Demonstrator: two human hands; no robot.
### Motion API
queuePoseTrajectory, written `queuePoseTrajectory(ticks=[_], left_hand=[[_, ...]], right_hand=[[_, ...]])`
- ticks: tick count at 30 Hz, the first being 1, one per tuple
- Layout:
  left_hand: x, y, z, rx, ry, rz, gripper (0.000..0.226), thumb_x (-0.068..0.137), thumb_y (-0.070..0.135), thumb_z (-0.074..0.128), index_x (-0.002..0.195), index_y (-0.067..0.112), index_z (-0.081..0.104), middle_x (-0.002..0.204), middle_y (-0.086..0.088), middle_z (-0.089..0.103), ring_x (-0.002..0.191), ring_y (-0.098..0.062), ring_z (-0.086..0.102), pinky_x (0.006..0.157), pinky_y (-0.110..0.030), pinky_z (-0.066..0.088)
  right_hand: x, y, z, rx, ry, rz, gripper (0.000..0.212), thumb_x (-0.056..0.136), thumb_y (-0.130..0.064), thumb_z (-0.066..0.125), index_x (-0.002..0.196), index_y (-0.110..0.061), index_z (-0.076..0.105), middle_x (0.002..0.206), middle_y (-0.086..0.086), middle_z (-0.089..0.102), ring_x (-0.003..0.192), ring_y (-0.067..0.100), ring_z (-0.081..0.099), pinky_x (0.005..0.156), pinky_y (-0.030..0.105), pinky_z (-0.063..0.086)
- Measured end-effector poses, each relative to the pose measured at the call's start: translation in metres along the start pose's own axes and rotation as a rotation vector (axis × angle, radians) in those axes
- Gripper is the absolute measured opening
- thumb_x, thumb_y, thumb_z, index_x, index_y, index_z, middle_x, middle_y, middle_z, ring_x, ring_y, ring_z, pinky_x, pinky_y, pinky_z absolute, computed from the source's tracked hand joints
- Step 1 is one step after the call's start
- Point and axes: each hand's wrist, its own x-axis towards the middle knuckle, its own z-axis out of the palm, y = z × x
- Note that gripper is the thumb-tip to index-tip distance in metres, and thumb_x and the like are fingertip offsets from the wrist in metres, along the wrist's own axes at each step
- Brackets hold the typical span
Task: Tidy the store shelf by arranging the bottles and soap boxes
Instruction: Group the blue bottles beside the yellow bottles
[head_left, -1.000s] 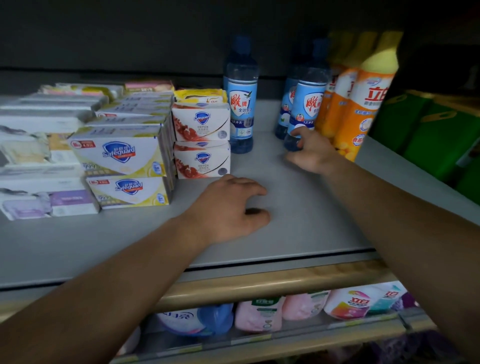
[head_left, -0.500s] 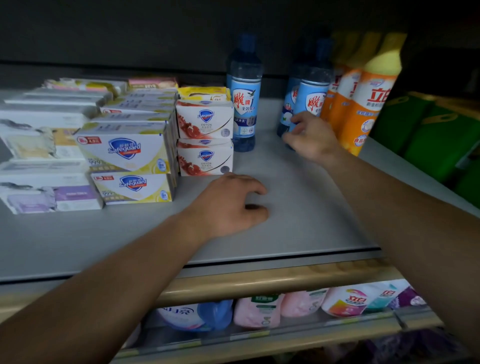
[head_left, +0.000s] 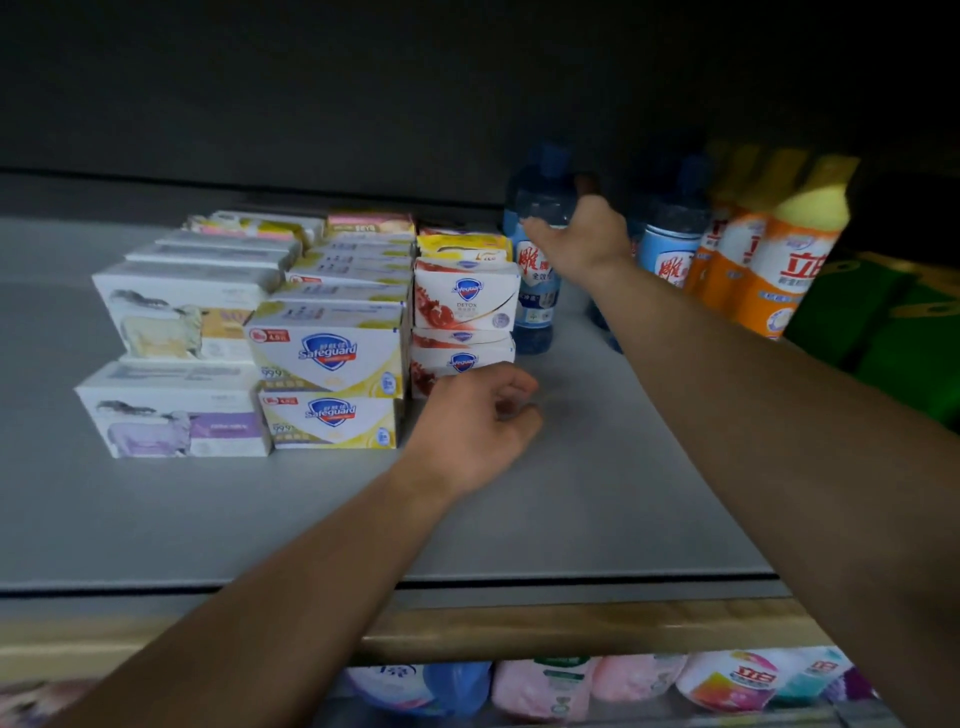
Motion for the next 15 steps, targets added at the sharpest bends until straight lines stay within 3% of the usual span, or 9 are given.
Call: queuePoseTrajectory(ticks=[2,5,8,11,15], left_hand=[[0.0,0.0,0.001,-0.004,0.001,0.001,0.021,0.079,0.016,0.066,0.098,0.021,0.073,0.092,0.007,0.073,0.085,-0.002,0.067,0.086,-0.016,0.05],[0.002,0.004,0.0,-0.017,-0.006,0.001,0.024,0.08,0.021,0.067,0.104,0.024,0.069,0.096,0.011,0.071,0.086,-0.002,0.066,0.085,-0.016,0.049],[0.003,0.007,-0.002,-0.032,0.023,0.001,0.031,0.082,0.025,0.068,0.113,0.024,0.064,0.104,0.011,0.068,0.089,-0.006,0.066,0.087,-0.024,0.051],[0.002,0.01,-0.004,-0.069,0.037,0.0,0.042,0.083,0.033,0.07,0.123,0.023,0.058,0.112,0.012,0.065,0.091,-0.004,0.065,0.086,-0.025,0.052],[-0.001,0.019,-0.003,-0.248,-0.028,0.005,0.051,0.083,0.035,0.072,0.128,0.021,0.054,0.119,0.009,0.064,0.1,-0.004,0.063,0.09,-0.03,0.053]], right_hand=[[-0.003,0.006,-0.007,0.053,0.031,0.033,0.049,0.085,-0.039,0.072,0.123,-0.015,0.054,0.123,0.006,0.061,0.109,0.023,0.059,0.086,0.034,0.053],[-0.019,0.016,-0.027,0.212,0.06,0.029,0.056,0.082,-0.03,0.077,0.129,-0.019,0.048,0.127,0.0,0.06,0.109,0.014,0.059,0.079,0.024,0.052],[-0.04,0.022,-0.049,0.239,0.047,-0.039,0.055,0.083,-0.027,0.077,0.13,-0.024,0.048,0.123,-0.006,0.061,0.11,0.013,0.061,0.086,0.03,0.056],[-0.061,0.017,-0.072,0.287,0.034,-0.068,0.056,0.083,-0.029,0.077,0.132,-0.028,0.051,0.12,-0.009,0.062,0.104,0.006,0.061,0.077,0.024,0.056],[-0.085,0.007,-0.088,0.436,-0.026,-0.004,0.046,0.082,-0.03,0.077,0.124,-0.027,0.057,0.11,-0.002,0.07,0.096,0.013,0.07,0.082,0.038,0.059]])
